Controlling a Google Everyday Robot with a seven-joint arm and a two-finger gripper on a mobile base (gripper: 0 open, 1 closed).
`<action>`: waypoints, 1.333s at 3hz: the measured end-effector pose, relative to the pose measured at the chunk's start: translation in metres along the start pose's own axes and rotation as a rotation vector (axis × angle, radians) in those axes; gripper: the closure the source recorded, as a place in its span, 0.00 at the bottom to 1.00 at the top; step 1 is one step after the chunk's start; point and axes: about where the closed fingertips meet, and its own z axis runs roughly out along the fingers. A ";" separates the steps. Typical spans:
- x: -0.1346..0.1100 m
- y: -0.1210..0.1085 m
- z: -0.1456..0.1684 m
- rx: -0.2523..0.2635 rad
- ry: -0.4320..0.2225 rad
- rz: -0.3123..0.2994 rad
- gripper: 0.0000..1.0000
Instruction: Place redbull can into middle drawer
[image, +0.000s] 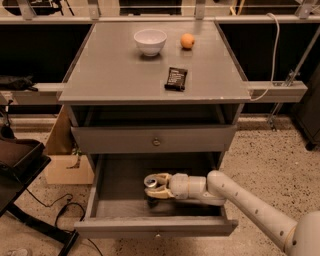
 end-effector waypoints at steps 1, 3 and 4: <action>0.000 0.000 0.000 0.000 0.000 0.000 0.14; 0.000 0.000 0.000 -0.001 0.000 -0.001 0.00; -0.022 0.013 -0.010 -0.010 -0.006 -0.046 0.00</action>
Offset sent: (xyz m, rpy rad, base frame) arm 0.0000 0.0000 0.0000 0.0000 0.0000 0.0000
